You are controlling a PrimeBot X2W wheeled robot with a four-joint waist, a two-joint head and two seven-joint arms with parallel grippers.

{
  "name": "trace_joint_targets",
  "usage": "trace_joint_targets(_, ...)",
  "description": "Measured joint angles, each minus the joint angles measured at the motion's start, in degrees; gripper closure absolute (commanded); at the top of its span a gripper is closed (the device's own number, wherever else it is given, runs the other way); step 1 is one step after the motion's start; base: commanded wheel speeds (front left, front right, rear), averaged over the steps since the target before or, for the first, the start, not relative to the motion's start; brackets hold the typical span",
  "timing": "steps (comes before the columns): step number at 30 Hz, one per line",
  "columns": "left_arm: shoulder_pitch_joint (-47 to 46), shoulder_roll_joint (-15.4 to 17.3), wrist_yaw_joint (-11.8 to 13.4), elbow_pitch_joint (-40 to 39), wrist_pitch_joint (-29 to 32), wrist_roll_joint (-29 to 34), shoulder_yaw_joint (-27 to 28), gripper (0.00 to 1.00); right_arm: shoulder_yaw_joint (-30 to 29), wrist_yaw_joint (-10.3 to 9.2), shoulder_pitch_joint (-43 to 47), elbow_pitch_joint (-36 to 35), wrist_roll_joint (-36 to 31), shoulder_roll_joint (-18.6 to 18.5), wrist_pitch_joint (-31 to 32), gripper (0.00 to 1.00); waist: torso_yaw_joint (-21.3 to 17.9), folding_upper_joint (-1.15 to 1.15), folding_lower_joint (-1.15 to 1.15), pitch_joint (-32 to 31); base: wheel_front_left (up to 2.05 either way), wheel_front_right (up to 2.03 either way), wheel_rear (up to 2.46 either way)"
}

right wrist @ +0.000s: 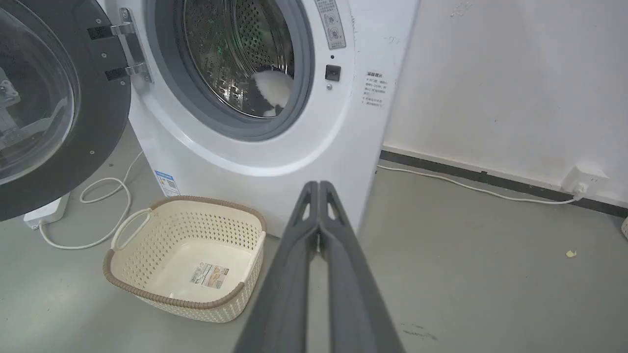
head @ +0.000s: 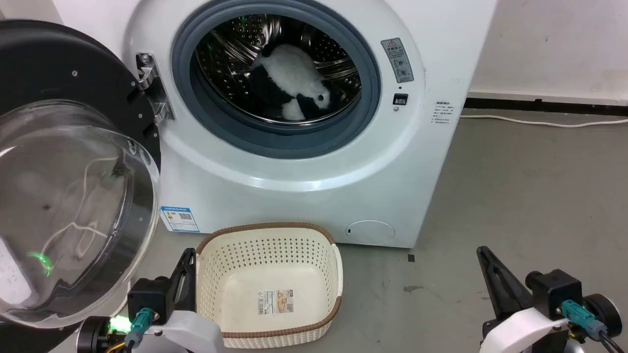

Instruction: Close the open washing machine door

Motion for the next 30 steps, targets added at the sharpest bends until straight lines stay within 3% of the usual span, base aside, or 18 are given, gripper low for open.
trace_joint_targets(30, 0.0, 0.0, 0.0, 0.0, 0.0, 0.0, 0.0, 1.00, 0.0, 0.00, 0.0, 0.0, 0.0, 0.0, 0.0, 1.00, 0.0, 0.00, 0.00, 0.0, 0.00, 0.00, 0.00)
